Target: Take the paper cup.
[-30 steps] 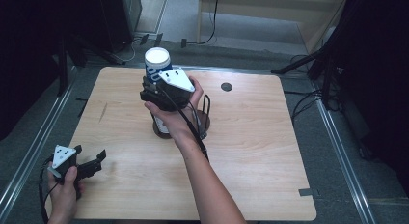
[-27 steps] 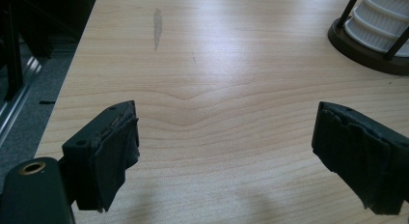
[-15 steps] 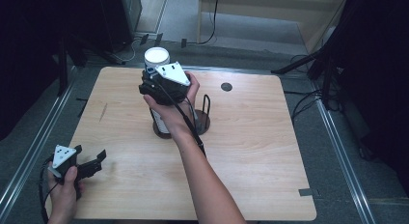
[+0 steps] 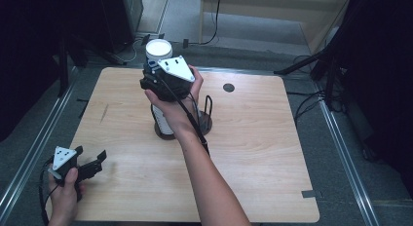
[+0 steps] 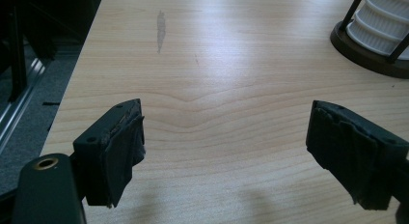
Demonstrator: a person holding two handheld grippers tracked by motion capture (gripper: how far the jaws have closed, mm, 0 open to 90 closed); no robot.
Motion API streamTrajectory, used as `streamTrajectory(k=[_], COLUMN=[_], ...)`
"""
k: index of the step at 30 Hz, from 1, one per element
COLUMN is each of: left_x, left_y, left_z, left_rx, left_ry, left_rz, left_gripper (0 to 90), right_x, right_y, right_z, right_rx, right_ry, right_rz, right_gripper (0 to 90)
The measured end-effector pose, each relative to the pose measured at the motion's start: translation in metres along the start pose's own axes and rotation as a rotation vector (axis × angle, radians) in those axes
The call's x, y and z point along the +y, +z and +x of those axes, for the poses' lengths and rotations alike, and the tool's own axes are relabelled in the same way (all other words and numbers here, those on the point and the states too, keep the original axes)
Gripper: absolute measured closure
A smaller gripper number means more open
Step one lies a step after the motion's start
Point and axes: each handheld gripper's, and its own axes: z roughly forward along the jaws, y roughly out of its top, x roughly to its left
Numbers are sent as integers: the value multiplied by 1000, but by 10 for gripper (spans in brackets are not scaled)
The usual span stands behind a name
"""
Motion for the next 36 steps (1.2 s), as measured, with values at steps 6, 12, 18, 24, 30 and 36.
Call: streamTrajectory(k=[6, 12, 18, 24, 30, 36], left_x=[0, -1, 0, -1, -1, -1], left_y=[0, 0, -3, -3, -4, -4], left_z=[-1, -4, -2, -1, 0, 1], left_rx=[3, 9, -18, -32, -36, -48], left_ry=[6, 35, 29, 22, 22, 4], left_rz=[-1, 3, -5, -6, -5, -16], left_gripper=[132, 90, 64, 38, 39, 39], right_x=[11, 23, 34, 42, 46, 44], right_y=[-4, -8, -15, -24, -34, -47], right_z=[0, 1, -1, -6, -15, -27], right_rx=[4, 3, 10, 7, -7, -27], right_ry=[2, 5, 14, 20, 11, 12], right_rz=[-33, -52, -85, -103, -114, -122], right_gripper=[216, 217, 217, 217, 217, 217])
